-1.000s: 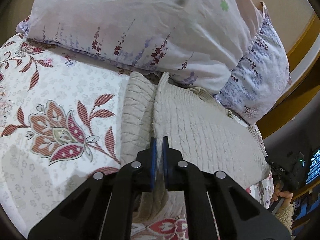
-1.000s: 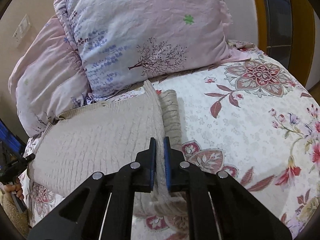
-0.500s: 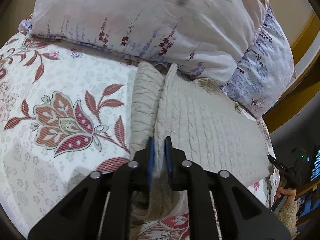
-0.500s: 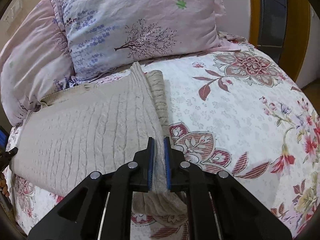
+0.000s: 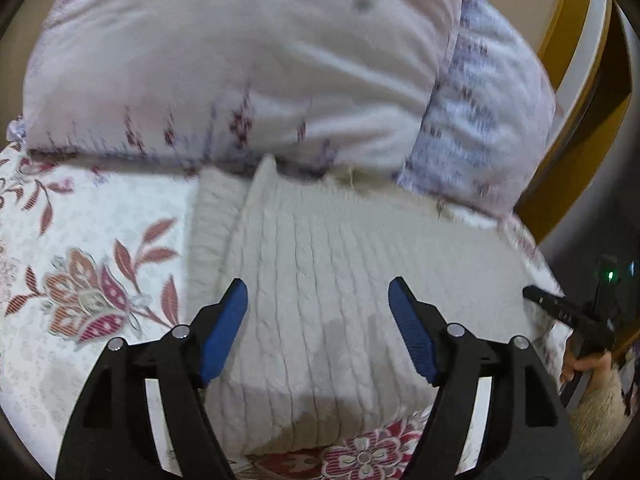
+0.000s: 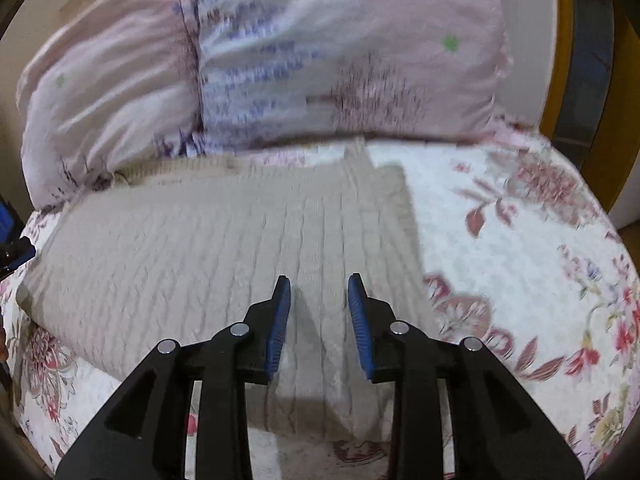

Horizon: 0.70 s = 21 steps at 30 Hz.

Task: Fold small clothes
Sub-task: 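Open both tools and withdraw from the folded sweater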

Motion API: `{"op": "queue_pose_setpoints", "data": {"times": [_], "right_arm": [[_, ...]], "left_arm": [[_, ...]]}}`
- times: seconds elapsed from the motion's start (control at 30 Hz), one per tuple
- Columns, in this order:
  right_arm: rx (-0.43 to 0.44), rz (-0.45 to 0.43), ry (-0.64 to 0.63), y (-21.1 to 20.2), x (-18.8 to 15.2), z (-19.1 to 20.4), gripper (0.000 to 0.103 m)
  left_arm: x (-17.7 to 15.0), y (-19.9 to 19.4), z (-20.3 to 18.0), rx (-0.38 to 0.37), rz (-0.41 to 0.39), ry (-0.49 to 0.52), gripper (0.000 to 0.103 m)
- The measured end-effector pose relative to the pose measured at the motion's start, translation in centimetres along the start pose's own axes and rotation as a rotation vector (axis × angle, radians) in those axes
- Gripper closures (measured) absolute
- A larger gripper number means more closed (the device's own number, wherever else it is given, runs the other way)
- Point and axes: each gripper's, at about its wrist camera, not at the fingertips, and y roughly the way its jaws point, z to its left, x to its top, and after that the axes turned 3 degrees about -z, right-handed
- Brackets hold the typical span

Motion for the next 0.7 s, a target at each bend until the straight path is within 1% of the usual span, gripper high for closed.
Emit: {"op": "queue_pose_setpoints", "data": {"times": [0.07, 0.17, 0.23, 0.33, 0.37, 0.4, 0.53, 0.6, 0.67, 0.7], "right_arm": [[0.007, -0.001, 0.009, 0.0, -0.2, -0.1, 0.069], [-0.002, 0.010, 0.032, -0.3, 0.5, 0.3, 0.067], [0.016, -0.007, 0.029, -0.4, 1.1, 0.9, 0.064], [0.066, -0.029, 0.007, -0.5, 2.4, 2.9, 0.061], [0.083, -0.029, -0.002, -0.4, 2.8, 3.7, 0.061], [0.105, -0.028, -0.019, -0.1, 3.4, 4.9, 0.061], [0.153, -0.024, -0.076, 1.2, 4.2, 8.8, 0.061], [0.171, -0.022, -0.106, 1.8, 4.4, 10.6, 0.061], [0.175, -0.019, -0.131, 2.3, 4.5, 11.8, 0.061], [0.168, -0.003, -0.149, 2.9, 4.3, 12.5, 0.060]], "left_arm": [[-0.5, 1.0, 0.2, 0.013, 0.041, 0.007, 0.030], [-0.7, 1.2, -0.1, 0.016, 0.038, 0.032, 0.026], [-0.4, 0.8, 0.1, 0.001, 0.025, 0.008, 0.025], [0.5, -0.1, 1.6, -0.042, -0.012, -0.098, 0.021], [0.8, -0.4, 2.5, -0.043, -0.028, -0.154, 0.018], [1.0, -0.5, 3.2, -0.037, -0.034, -0.198, 0.017], [1.6, 0.2, 6.7, -0.044, -0.014, -0.391, 0.017], [1.7, 0.7, 7.7, -0.046, 0.000, -0.450, 0.017], [1.6, 1.3, 8.3, -0.076, 0.012, -0.503, 0.018], [1.7, 1.4, 8.3, -0.087, 0.002, -0.513, 0.017]]}}
